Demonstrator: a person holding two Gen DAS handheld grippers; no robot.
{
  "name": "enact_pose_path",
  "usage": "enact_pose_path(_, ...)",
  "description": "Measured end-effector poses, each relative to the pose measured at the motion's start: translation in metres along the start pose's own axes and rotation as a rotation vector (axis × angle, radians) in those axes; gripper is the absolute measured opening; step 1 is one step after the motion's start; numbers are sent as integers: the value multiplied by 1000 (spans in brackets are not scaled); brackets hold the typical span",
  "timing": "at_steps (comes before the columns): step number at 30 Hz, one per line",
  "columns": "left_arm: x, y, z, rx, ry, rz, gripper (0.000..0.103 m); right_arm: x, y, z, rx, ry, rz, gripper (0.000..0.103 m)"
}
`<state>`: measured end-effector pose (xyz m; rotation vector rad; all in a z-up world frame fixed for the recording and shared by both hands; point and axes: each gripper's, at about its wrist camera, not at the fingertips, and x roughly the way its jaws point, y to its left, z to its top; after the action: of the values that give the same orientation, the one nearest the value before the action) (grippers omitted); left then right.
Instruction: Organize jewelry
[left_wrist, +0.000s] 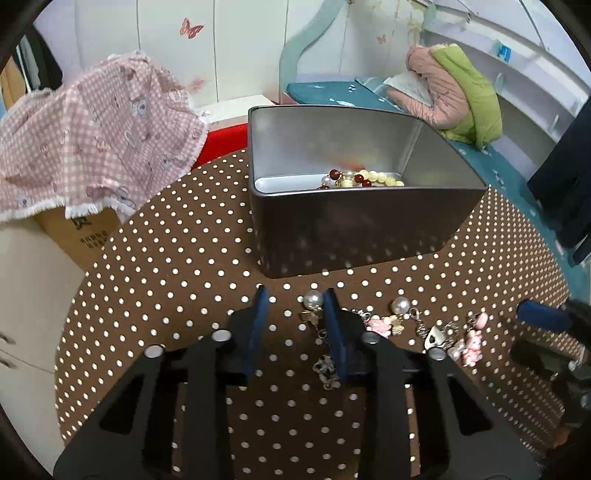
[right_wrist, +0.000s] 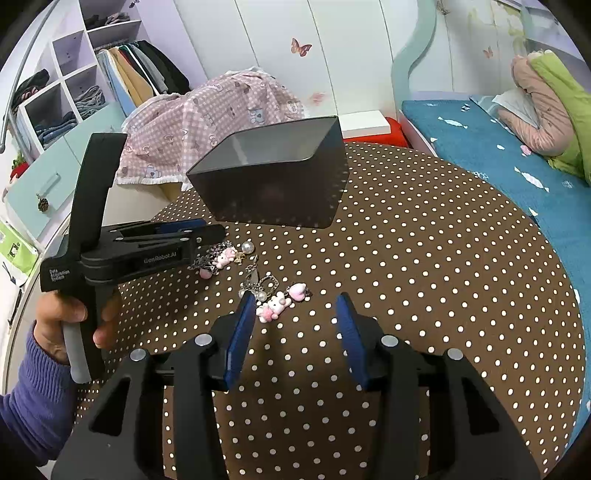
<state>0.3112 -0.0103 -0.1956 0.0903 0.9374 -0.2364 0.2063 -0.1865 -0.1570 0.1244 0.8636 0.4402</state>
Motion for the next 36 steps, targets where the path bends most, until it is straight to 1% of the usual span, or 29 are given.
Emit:
enact_pose_path(1, 0, 0, 0, 5, -2, -2, 16, 1, 1, 0, 0, 1, -2, 43)
enact_pose_path(2, 0, -1, 0, 8, -2, -8, 13, 1, 1, 0, 1, 1, -2, 43)
enact_pose_path(3, 0, -1, -1, 11, -3, -10, 12, 1, 1, 1, 1, 1, -2, 43)
enact_pose_path(6, -2, -1, -4, 18, -2, -19, 12, 2, 3, 4, -5, 0, -4, 43)
enact_pose_path(9, -10, 3, -8, -25, 0, -89, 12, 6, 10, 10, -21, -2, -6, 43)
enact_pose_path(10, -14, 5, -8, -35, -4, -100, 12, 8, 13, 12, -25, -3, -2, 43)
enact_pose_path(14, -30, 15, -8, -72, -24, -158, 12, 30, 27, 26, -46, 18, 3, 43)
enact_pose_path(18, -41, 25, -5, -86, -33, -178, 12, 49, 39, 39, -62, 39, -2, 43)
enact_pose_path(22, -43, 34, -4, -104, -33, -192, 12, 70, 45, 47, -72, 76, -35, 34)
enact_pose_path(27, -43, 37, -5, -107, -28, -200, 12, 83, 49, 48, -80, 107, -49, 27)
enact_pose_path(29, -43, 37, -3, -103, -28, -206, 12, 84, 51, 47, -101, 106, -74, 23)
enact_pose_path(31, -43, 38, -1, -97, -25, -210, 12, 86, 53, 48, -116, 110, -95, 14)
enact_pose_path(32, -43, 37, 0, -93, -26, -210, 12, 86, 53, 47, -130, 110, -110, 12)
enact_pose_path(33, -43, 35, 1, -87, -26, -211, 12, 86, 53, 46, -141, 110, -121, 10)
enact_pose_path(36, -44, 33, 2, -85, -25, -222, 12, 85, 51, 45, -147, 110, -123, 10)
